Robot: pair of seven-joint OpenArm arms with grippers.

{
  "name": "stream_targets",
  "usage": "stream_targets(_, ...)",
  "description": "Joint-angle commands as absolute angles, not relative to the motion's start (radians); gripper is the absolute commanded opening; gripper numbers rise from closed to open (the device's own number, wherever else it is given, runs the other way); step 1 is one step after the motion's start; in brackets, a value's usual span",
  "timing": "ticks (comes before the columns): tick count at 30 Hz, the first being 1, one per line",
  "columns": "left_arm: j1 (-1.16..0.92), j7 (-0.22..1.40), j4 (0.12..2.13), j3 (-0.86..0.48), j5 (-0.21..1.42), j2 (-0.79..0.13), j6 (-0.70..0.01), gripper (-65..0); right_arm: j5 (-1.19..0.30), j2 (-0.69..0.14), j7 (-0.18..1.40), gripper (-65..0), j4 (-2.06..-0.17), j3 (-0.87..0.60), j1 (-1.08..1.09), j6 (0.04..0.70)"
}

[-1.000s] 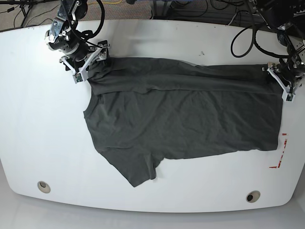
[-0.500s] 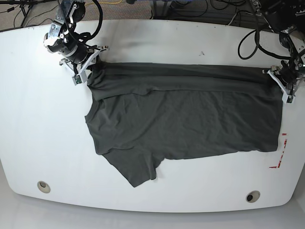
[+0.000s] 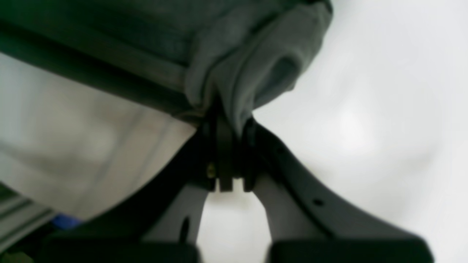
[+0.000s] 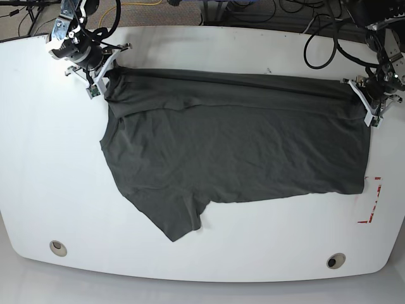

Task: Layout the t-shirt on the table in an organized manner, then fold the t-shirt properly
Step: 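Drag the held shirt edge with both grippers away from the hem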

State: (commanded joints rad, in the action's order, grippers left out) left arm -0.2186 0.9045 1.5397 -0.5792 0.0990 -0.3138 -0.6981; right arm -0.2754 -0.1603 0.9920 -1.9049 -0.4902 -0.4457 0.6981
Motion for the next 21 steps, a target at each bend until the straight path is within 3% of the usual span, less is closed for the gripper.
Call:
stream_targets(10,-0.38,0.905,1.644,-0.584,0.099,-0.318,-0.698,-56.4,-0.28,-0.222,0.992,-64.8,-1.952,-0.492,-0.591,0.698)
stream_targets(18,-0.456,0.917,1.707,-0.584,0.099,-0.315,-0.698,-56.1,-0.28,-0.217,0.992,-64.7,-1.952,-0.558,-0.627,0.698)
stream_targets(21,-0.463,0.972,1.736,-0.584,0.104,-0.315,-0.698,-55.4,-0.28,-0.216,0.992,-60.7,-1.952,-0.579,-0.627,0.698)
